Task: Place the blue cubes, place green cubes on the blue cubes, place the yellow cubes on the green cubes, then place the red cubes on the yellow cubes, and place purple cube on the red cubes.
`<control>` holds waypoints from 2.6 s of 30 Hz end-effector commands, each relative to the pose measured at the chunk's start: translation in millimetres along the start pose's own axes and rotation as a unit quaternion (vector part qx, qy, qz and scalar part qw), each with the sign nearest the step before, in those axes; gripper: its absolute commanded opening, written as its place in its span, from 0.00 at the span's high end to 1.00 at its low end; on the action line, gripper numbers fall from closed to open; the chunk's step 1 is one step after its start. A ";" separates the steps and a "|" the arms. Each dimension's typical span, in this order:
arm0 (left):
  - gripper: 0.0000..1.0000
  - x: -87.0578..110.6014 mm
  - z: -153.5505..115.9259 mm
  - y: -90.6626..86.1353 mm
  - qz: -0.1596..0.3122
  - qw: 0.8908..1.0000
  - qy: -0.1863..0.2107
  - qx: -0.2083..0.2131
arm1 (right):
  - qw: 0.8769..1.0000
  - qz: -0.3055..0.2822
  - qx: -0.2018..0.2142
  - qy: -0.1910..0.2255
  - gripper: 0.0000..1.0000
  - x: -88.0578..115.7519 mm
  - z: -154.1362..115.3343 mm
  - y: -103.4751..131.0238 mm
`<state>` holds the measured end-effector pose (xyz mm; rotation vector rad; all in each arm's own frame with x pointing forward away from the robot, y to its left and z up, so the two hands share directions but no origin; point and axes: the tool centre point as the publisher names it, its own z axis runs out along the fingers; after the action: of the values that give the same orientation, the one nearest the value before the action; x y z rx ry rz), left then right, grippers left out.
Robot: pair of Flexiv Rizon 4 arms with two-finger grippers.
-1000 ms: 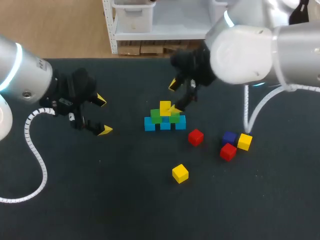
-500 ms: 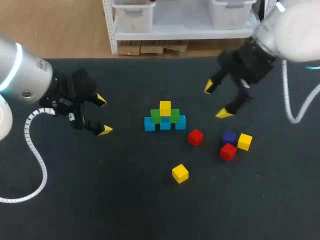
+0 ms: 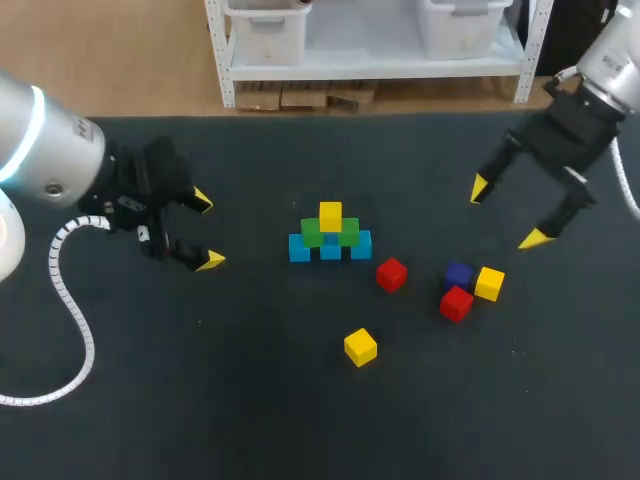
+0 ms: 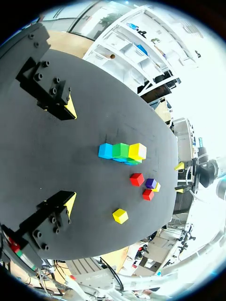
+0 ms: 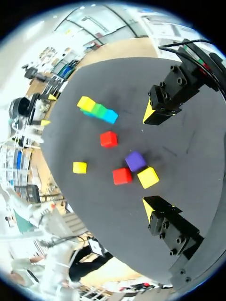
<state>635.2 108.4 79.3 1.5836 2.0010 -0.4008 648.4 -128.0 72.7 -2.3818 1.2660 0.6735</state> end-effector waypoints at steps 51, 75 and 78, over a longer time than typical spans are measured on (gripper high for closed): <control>0.00 2.7 -1.0 -0.5 0.002 1.000 -0.005 0.000 | 0.962 -0.228 -0.123 -0.090 0.20 31.4 63.6 31.3; 0.00 2.7 -1.0 -0.5 0.002 1.000 -0.005 0.000 | 0.955 -0.227 -0.174 -0.081 0.67 26.3 67.7 33.4; 0.00 2.7 -1.0 -0.5 0.002 1.000 -0.005 0.000 | 0.955 -0.221 -0.182 -0.078 0.84 25.5 66.4 34.8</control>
<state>635.2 108.4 79.3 1.5835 2.0010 -0.4009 613.9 -131.3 -0.8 -2.6993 0.5432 0.9801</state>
